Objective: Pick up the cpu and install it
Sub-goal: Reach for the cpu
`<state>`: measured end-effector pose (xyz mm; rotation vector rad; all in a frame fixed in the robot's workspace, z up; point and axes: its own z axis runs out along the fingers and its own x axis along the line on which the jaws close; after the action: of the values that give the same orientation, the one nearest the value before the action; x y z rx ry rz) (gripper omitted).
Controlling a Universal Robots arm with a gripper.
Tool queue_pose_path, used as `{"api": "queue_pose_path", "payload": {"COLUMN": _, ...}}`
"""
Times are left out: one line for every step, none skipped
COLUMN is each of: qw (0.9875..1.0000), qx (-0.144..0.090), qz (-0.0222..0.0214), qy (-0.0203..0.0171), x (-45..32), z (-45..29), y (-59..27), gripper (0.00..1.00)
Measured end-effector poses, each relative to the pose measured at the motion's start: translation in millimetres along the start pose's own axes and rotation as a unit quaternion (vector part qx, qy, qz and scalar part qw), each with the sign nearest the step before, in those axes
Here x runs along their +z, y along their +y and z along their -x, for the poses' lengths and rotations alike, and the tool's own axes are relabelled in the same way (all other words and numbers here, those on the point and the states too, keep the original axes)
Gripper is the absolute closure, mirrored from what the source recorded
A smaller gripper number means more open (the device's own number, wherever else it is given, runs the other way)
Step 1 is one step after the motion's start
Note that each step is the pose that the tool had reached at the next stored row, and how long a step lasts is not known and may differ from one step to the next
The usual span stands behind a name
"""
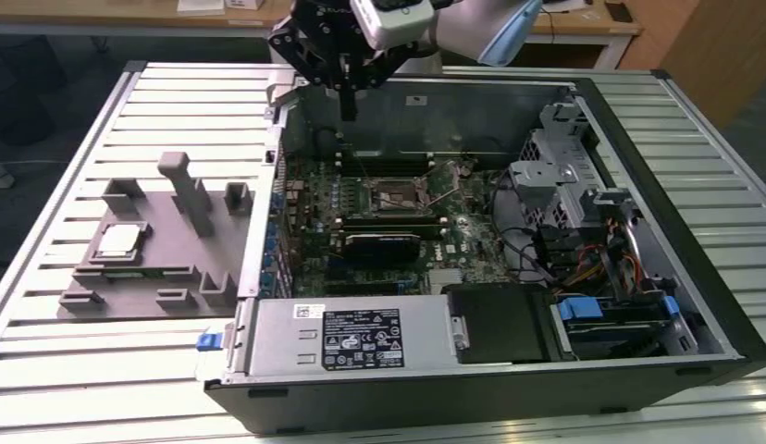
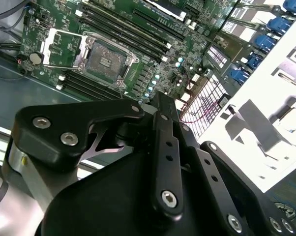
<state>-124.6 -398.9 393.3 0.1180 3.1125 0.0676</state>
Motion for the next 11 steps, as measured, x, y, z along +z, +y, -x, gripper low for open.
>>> {"api": "queue_pose_path", "payload": {"qw": 1.0000, "qx": 0.000, "qz": 0.0000, "qy": 0.0000, "x": 0.0, "z": -0.4, "y": 0.0, "gripper": 0.89}}
{"api": "queue_pose_path", "payload": {"qw": 1.0000, "qx": 0.000, "qz": 0.0000, "qy": 0.0000, "x": 0.0, "z": -0.9, "y": -0.1, "gripper": 0.89}}
{"api": "queue_pose_path", "payload": {"qw": 1.0000, "qx": 0.000, "qz": 0.0000, "qy": 0.0000, "x": -0.1, "z": -1.5, "y": -0.1, "gripper": 0.89}}
{"api": "queue_pose_path", "payload": {"qw": 1.0000, "qx": 0.000, "qz": 0.0000, "qy": 0.0000, "x": -0.1, "z": -2.2, "y": -0.2, "gripper": 0.89}}
{"api": "queue_pose_path", "payload": {"qw": 1.0000, "qx": 0.000, "qz": 0.0000, "qy": 0.0000, "x": -0.1, "z": -2.8, "y": -0.2, "gripper": 0.89}}
{"api": "queue_pose_path", "payload": {"qw": 1.0000, "qx": 0.000, "qz": 0.0000, "qy": 0.0000, "x": -0.1, "z": -3.4, "y": -0.3, "gripper": 0.89}}
{"api": "queue_pose_path", "payload": {"qw": 1.0000, "qx": 0.000, "qz": 0.0000, "qy": 0.0000, "x": -0.1, "z": -4.2, "y": -0.3, "gripper": 0.89}}
{"api": "queue_pose_path", "payload": {"qw": 1.0000, "qx": 0.000, "qz": 0.0000, "qy": 0.0000, "x": -0.1, "z": -5.0, "y": -0.4, "gripper": 0.89}}
{"api": "queue_pose_path", "payload": {"qw": 1.0000, "qx": 0.000, "qz": 0.0000, "qy": 0.0000, "x": -0.2, "z": -5.8, "y": -0.5, "gripper": 0.89}}
{"api": "queue_pose_path", "payload": {"qw": 1.0000, "qx": 0.000, "qz": 0.0000, "qy": 0.0000, "x": -0.2, "z": -6.6, "y": -0.5, "gripper": 0.89}}
{"api": "queue_pose_path", "payload": {"qw": 1.0000, "qx": 0.000, "qz": 0.0000, "qy": 0.0000, "x": -0.2, "z": -7.4, "y": -0.6, "gripper": 0.89}}
